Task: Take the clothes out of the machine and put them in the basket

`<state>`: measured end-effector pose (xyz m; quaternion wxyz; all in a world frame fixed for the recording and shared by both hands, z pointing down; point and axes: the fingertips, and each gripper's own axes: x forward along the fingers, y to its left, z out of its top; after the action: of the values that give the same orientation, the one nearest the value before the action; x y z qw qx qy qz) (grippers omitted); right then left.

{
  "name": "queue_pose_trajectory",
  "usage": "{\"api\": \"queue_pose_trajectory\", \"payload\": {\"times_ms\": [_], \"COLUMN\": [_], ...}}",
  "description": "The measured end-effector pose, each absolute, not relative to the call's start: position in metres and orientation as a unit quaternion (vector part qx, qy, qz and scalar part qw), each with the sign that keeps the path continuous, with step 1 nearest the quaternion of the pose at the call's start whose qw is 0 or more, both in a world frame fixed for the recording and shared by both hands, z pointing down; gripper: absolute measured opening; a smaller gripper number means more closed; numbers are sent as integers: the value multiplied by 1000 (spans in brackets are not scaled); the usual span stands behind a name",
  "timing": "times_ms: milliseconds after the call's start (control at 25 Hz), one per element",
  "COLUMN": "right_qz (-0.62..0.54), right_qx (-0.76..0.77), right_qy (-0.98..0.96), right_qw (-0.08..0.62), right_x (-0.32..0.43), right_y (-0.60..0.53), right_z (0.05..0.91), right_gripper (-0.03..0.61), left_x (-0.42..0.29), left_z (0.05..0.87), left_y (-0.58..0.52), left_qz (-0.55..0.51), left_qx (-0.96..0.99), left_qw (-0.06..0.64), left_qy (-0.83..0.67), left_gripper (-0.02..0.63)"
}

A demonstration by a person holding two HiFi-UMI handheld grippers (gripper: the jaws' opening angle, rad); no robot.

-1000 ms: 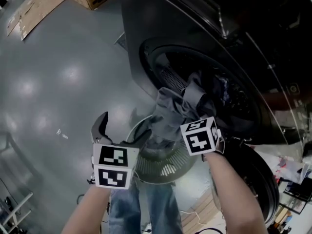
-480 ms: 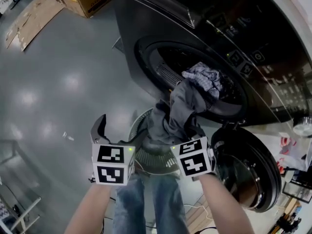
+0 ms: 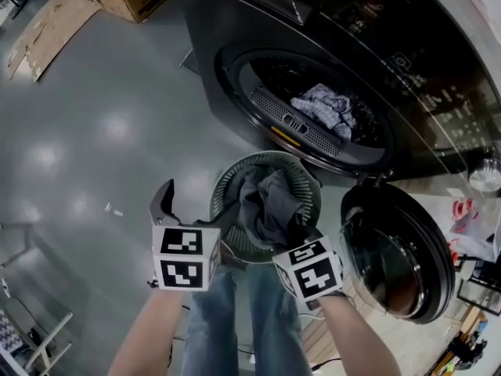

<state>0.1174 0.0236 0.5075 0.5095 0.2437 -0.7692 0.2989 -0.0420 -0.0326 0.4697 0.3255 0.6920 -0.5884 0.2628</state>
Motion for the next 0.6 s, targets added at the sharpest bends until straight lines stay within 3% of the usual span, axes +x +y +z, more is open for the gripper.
{"api": "queue_pose_trajectory", "payload": {"times_ms": [360,400,480,520,600], "right_qz": [299,295,296,299,298], "right_qx": [274,274,264,262,272], "right_qy": [-750,-748,-747,-745,-744], "right_qw": [522,527,534,535,533], "right_x": [120,121,120,120,122], "right_y": [15,14,15,14,5], "right_z": [544,552,567,572,578], "right_gripper": [94,130,379,441,496], "left_x": [-44,-43,-41,-41,-40], "left_z": [484,485,489,491,495], "left_y": [-30,-29,-26,-26,-26], "left_qz": [264,263,263,262,259], "left_qx": [688,687,686,685,684], "left_qw": [333,334,336,338,340], "left_qy": [-588,-589,-590,-590,-591], "left_gripper": [566,566,566,566,566]}}
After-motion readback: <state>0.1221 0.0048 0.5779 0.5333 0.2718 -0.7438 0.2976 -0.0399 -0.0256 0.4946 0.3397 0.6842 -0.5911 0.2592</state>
